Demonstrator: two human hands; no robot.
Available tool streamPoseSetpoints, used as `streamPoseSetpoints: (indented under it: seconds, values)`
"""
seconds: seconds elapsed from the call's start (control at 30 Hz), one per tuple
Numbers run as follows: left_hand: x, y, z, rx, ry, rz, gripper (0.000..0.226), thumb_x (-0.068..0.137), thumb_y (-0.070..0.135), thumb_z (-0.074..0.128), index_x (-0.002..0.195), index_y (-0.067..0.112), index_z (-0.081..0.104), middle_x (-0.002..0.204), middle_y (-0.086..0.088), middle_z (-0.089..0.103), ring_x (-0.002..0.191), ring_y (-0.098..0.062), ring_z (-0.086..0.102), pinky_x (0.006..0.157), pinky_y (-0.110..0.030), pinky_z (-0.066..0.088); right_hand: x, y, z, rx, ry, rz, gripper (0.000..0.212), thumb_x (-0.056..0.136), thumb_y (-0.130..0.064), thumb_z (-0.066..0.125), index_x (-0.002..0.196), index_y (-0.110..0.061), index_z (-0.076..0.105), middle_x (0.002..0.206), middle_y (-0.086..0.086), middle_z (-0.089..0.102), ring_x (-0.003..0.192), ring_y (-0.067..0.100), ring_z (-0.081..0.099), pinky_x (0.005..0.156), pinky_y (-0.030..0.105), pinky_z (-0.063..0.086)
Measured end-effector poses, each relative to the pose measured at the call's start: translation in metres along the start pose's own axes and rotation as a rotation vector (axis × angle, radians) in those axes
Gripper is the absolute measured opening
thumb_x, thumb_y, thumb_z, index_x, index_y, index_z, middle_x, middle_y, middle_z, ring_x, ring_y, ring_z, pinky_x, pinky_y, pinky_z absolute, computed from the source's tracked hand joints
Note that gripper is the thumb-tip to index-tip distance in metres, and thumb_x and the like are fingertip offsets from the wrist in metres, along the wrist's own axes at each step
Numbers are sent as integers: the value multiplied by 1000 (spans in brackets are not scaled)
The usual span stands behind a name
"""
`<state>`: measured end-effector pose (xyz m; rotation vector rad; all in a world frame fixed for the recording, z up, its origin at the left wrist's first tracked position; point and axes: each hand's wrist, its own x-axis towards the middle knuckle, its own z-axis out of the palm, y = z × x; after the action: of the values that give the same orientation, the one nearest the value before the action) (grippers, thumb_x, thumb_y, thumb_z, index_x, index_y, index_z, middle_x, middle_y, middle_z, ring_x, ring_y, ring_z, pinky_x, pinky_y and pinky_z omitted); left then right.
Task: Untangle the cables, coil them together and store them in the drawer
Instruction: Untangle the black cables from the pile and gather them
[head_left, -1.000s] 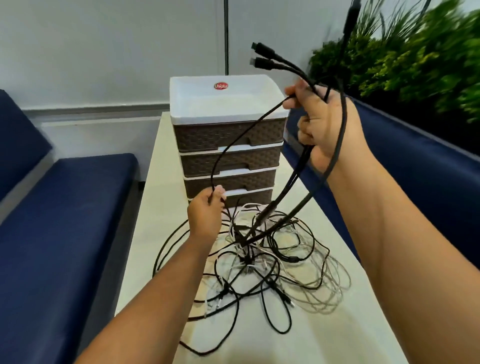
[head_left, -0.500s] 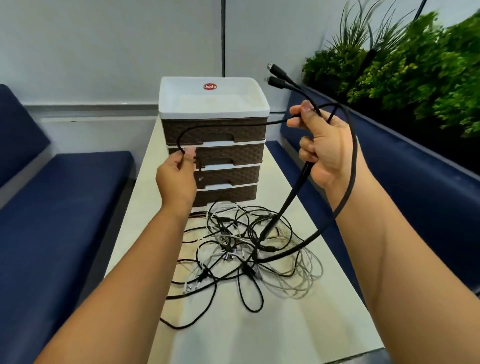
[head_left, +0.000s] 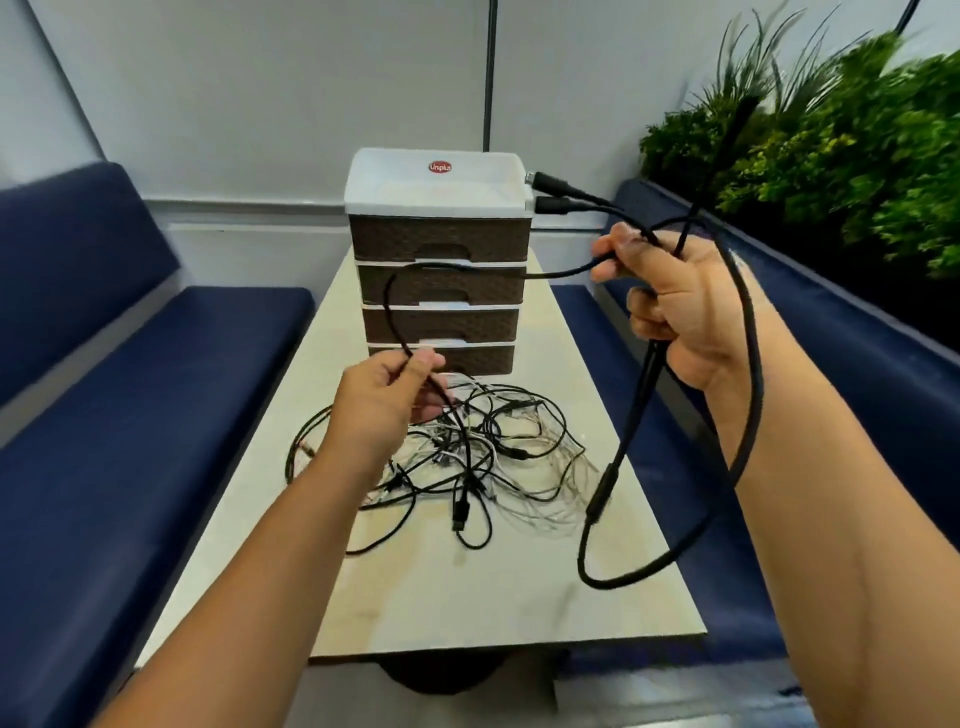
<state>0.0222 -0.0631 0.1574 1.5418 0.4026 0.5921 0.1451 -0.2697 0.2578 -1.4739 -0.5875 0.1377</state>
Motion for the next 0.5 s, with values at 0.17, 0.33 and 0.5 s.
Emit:
streamPoseSetpoints:
  seconds: [0.17,0.33,0.5]
  values:
    - [-69,-40,-15,206,-257,-299,19,98,19,57,115,16,63,111,0,71,103,-17,68,87,-34,55,-45,1,-18,-178,-167,101,21,96,-21,59,94,-4,71,80,9,70,39,5,29,37,17,24]
    - [-110,-20,-27,287,-310,-79,69,90,-3,44,139,46,43,143,30,42,135,12,30,107,-25,30,-82,18,-18,-301,-226,201,16,93,-18,64,85,-8,74,70,8,71,46,12,30,46,24,23]
    - [-147,-14,8,160,-524,-140,57,81,33,60,137,34,47,128,16,63,121,1,55,95,-15,43,-102,49,-1,-315,-305,317,18,91,-16,66,84,-1,72,69,26,61,44,14,23,46,27,15]
